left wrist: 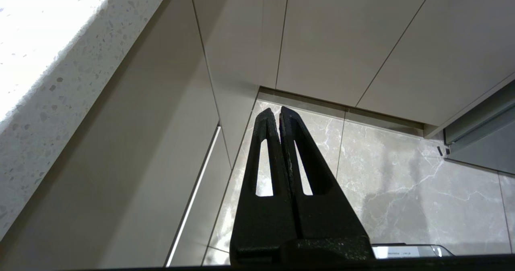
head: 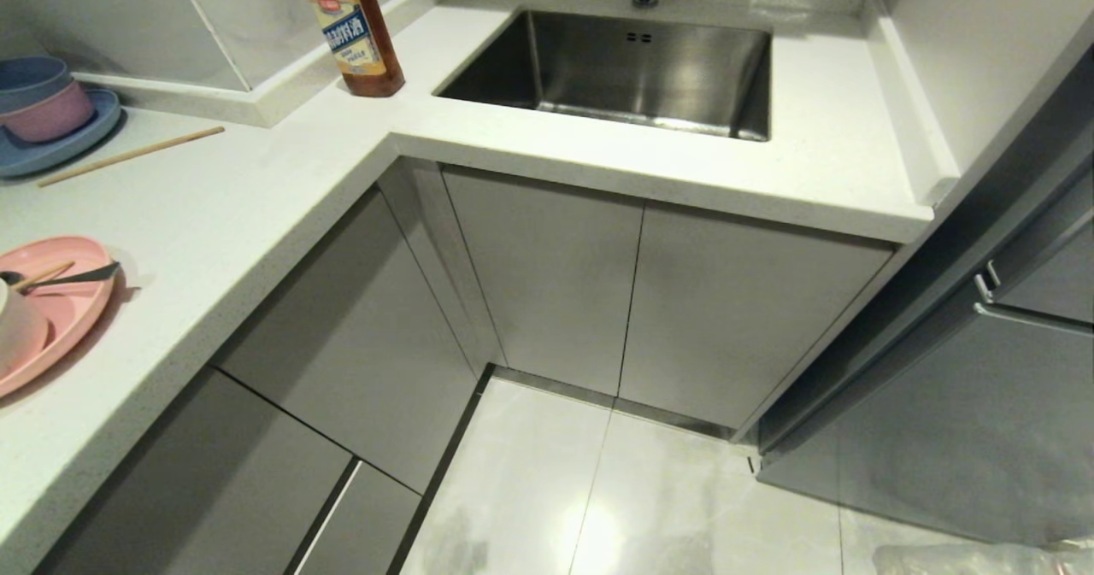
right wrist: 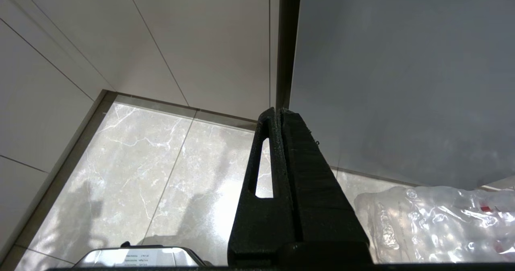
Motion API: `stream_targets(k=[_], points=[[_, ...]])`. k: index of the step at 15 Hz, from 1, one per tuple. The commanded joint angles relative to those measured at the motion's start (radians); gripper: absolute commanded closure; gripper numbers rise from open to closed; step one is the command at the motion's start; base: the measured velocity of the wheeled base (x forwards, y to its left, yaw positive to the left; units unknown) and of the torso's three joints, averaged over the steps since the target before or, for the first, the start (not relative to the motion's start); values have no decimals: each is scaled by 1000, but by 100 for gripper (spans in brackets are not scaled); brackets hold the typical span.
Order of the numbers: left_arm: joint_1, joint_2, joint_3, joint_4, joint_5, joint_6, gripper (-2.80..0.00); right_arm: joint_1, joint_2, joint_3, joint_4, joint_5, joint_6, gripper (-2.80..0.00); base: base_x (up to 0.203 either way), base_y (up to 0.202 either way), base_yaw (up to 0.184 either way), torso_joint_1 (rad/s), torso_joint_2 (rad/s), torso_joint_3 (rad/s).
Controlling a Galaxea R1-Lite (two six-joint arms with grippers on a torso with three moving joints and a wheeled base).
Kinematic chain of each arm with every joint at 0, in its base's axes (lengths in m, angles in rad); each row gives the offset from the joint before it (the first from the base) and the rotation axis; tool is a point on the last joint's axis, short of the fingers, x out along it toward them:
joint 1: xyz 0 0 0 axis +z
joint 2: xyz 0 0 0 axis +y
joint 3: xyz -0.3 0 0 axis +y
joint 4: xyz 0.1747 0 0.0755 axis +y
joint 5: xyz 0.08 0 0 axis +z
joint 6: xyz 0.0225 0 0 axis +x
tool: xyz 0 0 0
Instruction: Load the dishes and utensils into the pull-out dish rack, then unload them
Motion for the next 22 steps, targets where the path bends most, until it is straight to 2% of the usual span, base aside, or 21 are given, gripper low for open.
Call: stream_targets(k=[1, 13, 22], points=[[0, 2, 0, 0, 0, -1, 0, 0, 0, 3, 0, 0, 0, 0, 0, 0, 0, 0, 0, 0], [0, 2, 0, 0, 2, -2, 0, 0, 0, 3, 0, 0, 0, 0, 0, 0, 0, 0, 0, 0], [0, 2, 0, 0, 0, 1, 0, 0, 0, 3, 0, 0, 0, 0, 0, 0, 0, 2, 3, 178]])
